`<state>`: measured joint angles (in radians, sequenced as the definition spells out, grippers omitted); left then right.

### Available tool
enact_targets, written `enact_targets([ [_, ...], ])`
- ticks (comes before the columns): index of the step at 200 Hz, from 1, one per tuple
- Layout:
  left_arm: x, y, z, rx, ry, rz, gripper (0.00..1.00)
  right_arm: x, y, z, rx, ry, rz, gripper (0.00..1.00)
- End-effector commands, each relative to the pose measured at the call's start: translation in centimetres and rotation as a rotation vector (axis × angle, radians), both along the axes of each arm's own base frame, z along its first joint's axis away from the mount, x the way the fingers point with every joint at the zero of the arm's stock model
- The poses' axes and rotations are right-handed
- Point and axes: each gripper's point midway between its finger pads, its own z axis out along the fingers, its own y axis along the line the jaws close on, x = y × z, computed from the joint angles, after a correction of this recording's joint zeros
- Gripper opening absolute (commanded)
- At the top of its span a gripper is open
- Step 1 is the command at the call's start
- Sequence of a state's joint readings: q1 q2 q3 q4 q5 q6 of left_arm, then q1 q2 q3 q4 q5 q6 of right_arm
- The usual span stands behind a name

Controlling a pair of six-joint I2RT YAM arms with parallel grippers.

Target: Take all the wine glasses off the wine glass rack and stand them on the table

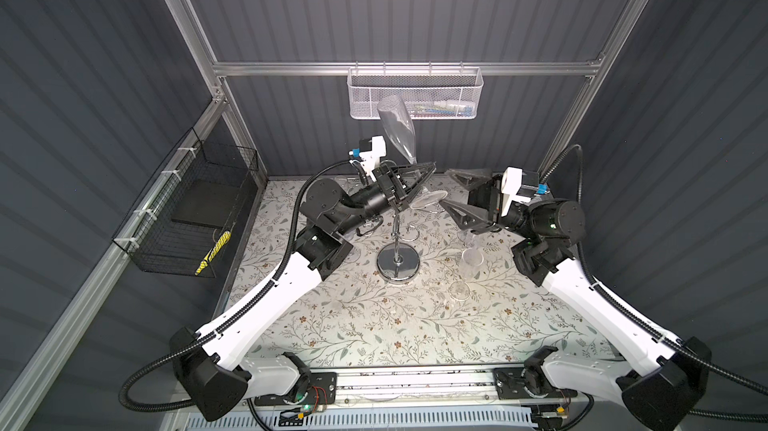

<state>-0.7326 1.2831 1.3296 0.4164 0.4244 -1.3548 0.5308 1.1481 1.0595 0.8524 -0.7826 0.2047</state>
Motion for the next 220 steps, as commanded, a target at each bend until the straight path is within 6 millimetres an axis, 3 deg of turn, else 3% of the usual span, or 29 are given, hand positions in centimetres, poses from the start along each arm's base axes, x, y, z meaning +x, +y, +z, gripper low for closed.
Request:
enact_targets([
  [1,-2.7,2.0,2.7,0.109,-0.231,0.075,0.0,-0.9,-1.9,1.0,0.019,0.032,-0.103,0.99],
  [19,-3.3,3.2,2.6,0.272,-0.387,0.164,0.0,0.0,-3.0,1.9,-0.021,0.159,-0.202,0.99],
  [45,-2.6,5.5,0.3,0.579,-0.592,0.32,0.0,0.6,-3.0,3.4,-0.034,0.324,-0.228,0.99],
  [83,-2.4,6.8,-3.5,0.832,-0.781,0.349,0.0,0.4,0.3,4.6,-0.054,0.429,-0.169,0.99],
  [87,-2.3,6.9,-3.9,0.858,-0.803,0.348,0.0,1.2,1.3,4.1,-0.071,0.454,-0.166,0.99],
  [104,-2.1,7.3,-5.7,0.956,-0.857,0.341,0.0,1.4,3.3,4.5,-0.088,0.484,-0.132,0.99],
  [142,-2.4,8.6,-7.2,1.049,-0.946,0.359,0.0,1.3,7.2,4.7,-0.125,0.495,-0.081,0.99],
  [182,-3.1,8.8,-8.0,1.062,-0.997,0.339,0.0,2.6,8.6,4.7,-0.097,0.522,-0.103,0.99],
  [220,-2.9,9.0,-8.8,1.093,-0.999,0.337,0.0,2.5,9.0,4.5,-0.08,0.517,-0.074,0.91],
])
